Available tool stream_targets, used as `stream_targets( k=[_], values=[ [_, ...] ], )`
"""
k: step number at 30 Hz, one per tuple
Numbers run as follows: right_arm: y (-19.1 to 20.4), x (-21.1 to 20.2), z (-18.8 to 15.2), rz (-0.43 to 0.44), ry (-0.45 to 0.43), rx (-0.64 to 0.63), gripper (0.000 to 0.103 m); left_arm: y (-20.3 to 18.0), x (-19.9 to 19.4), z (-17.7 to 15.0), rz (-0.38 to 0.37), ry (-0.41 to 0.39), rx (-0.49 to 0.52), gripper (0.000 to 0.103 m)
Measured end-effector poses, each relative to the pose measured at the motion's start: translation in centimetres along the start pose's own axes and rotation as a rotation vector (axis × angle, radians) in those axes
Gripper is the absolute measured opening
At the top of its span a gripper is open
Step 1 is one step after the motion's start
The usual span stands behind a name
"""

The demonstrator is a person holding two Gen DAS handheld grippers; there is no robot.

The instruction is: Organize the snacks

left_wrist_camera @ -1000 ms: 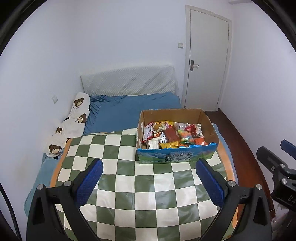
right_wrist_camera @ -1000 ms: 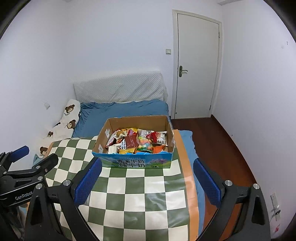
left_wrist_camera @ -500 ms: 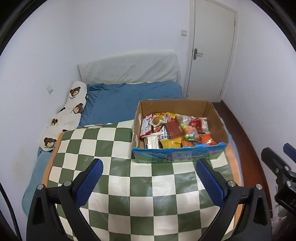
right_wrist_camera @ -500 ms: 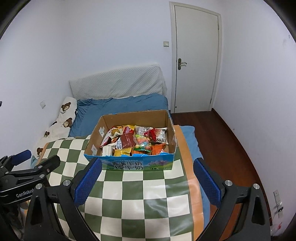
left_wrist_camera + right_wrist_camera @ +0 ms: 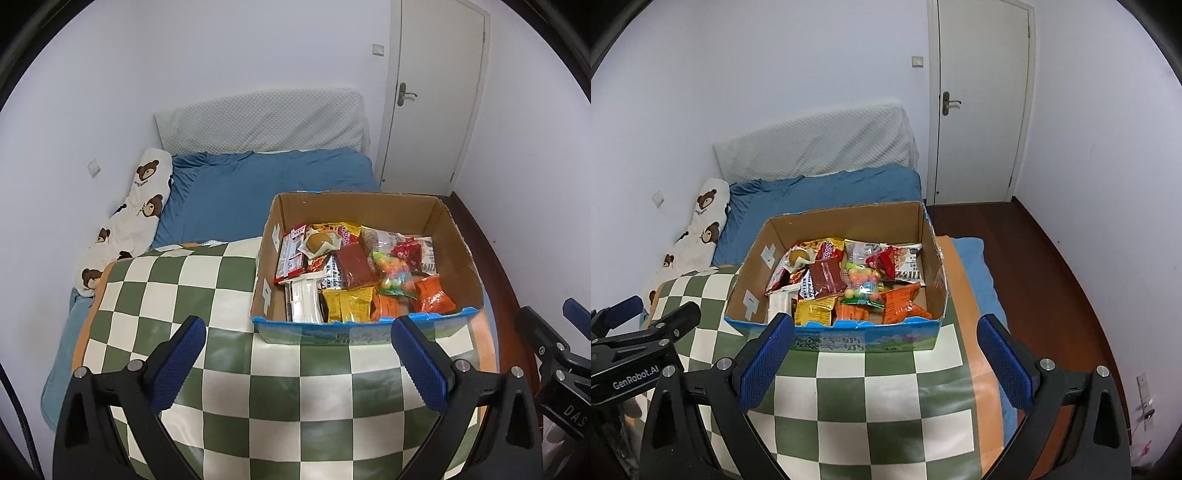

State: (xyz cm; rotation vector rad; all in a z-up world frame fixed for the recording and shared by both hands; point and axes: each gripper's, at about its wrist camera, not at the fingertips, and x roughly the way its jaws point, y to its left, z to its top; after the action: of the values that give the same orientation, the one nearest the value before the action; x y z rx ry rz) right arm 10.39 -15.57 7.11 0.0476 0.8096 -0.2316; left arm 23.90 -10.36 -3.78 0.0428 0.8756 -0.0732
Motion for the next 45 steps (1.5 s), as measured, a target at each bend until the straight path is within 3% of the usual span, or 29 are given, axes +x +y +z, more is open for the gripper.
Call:
stream_targets(
  k=[13,45],
  values=[
    [-0.3,2.9,0.2,-0.016,0.043,-0.001,0.101,-0.7,2.2,-0.3,0.004,0.036,0.023,0.103],
    [-0.4,1.0,0.4,-0.030,0.019,-0.002,0.101,-1.1,0.8,-0.4,-0.005,0.000,0.039,0.103]
  ],
)
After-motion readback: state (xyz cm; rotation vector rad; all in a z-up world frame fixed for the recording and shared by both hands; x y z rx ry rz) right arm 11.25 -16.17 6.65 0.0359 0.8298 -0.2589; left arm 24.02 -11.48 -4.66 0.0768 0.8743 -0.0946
